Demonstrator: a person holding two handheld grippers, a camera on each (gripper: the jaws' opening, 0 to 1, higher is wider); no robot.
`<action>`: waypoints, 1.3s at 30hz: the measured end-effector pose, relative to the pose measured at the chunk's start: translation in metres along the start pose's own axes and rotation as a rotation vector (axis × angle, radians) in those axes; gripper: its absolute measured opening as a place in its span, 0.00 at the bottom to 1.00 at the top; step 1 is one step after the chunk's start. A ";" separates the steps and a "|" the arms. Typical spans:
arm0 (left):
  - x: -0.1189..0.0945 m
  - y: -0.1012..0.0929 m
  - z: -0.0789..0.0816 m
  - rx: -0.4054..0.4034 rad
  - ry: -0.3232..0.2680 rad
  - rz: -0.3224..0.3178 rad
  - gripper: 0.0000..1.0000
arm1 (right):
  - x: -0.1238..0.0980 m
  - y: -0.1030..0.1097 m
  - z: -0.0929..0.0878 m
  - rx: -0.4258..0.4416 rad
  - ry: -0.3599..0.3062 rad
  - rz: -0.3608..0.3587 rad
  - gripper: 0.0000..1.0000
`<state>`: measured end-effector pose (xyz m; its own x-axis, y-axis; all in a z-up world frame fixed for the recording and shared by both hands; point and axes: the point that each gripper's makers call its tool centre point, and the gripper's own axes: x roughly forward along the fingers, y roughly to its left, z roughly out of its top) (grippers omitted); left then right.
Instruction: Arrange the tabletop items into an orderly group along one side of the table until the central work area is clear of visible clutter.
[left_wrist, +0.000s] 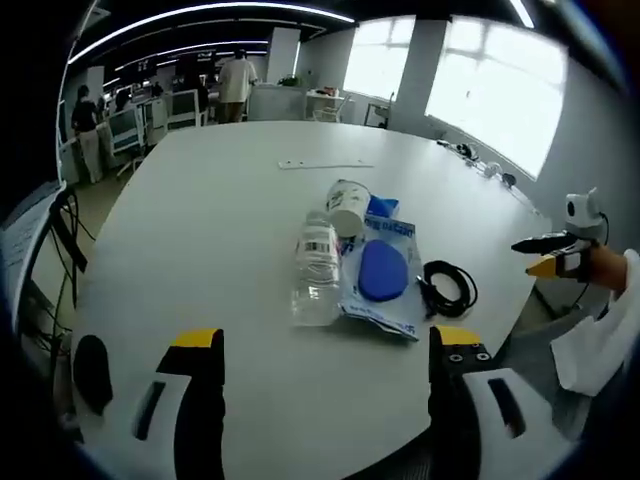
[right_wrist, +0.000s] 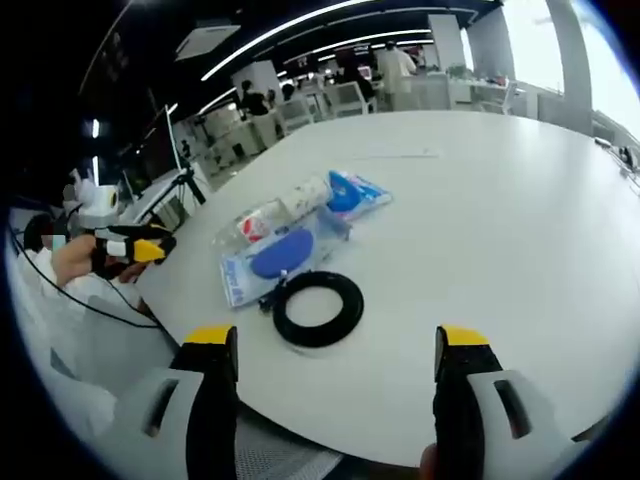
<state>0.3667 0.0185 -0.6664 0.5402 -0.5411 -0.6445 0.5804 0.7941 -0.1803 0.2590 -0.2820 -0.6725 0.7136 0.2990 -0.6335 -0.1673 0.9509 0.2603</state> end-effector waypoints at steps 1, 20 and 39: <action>0.001 0.000 0.000 -0.003 0.001 -0.001 0.86 | 0.000 0.001 -0.001 0.000 0.003 0.000 0.79; 0.010 0.004 0.004 -0.010 0.007 -0.011 0.87 | 0.010 0.010 -0.003 0.002 0.025 0.013 0.78; 0.012 0.005 0.000 -0.007 0.029 -0.019 0.87 | 0.018 0.013 -0.001 -0.007 0.038 0.022 0.78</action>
<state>0.3761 0.0156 -0.6748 0.5112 -0.5482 -0.6619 0.5862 0.7856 -0.1979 0.2691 -0.2643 -0.6814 0.6834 0.3224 -0.6550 -0.1875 0.9446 0.2693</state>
